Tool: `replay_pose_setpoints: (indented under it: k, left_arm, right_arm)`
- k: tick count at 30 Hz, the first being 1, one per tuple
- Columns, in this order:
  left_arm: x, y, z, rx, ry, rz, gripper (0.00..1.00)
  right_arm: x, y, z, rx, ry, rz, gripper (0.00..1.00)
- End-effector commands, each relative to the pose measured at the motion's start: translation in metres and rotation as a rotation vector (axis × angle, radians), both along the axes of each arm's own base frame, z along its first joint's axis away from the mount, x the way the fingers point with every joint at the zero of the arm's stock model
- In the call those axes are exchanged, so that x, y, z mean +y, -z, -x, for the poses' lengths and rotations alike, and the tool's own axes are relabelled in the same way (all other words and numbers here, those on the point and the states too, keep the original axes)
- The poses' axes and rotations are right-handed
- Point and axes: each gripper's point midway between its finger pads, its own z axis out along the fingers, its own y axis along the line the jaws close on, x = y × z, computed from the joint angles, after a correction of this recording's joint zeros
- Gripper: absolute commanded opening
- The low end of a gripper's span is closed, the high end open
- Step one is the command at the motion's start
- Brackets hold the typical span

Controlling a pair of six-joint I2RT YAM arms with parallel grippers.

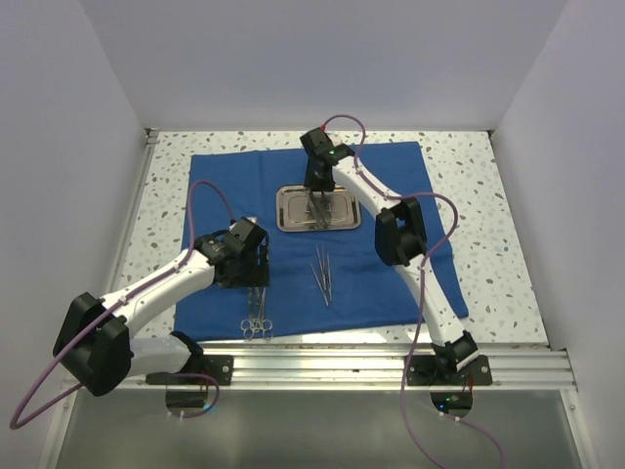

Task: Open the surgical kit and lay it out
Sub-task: Pick up the medical item from the container.

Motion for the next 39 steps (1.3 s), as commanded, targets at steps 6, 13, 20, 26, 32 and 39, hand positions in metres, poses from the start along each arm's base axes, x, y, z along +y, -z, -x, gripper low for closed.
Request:
replay_pose_setpoints:
  k: [6, 13, 20, 26, 32, 39]
  left_arm:
    - [-0.001, -0.008, -0.007, -0.046, -0.009, 0.024, 0.72]
    - [0.000, -0.009, -0.004, -0.043, -0.020, 0.027, 0.71]
    - [0.001, -0.010, -0.002, -0.040, -0.030, 0.029, 0.70]
    - [0.000, -0.005, 0.000, -0.027, -0.027, 0.035, 0.69]
    - [-0.002, -0.002, -0.001, -0.020, -0.020, 0.032, 0.68]
    - [-0.003, 0.004, 0.001, 0.001, -0.013, 0.031, 0.66]
  right_arm:
    - [0.054, -0.039, 0.033, -0.026, -0.112, -0.149, 0.44]
    - [0.044, -0.014, 0.051, 0.045, -0.155, -0.008, 0.43]
    - [0.014, 0.029, 0.067, 0.163, -0.185, 0.182, 0.44]
    - [-0.002, 0.054, 0.095, 0.276, -0.302, 0.314, 0.45]
    - [-0.024, 0.066, 0.117, 0.354, -0.401, 0.446, 0.47]
    - [-0.067, 0.078, 0.129, 0.416, -0.383, 0.538, 0.34]
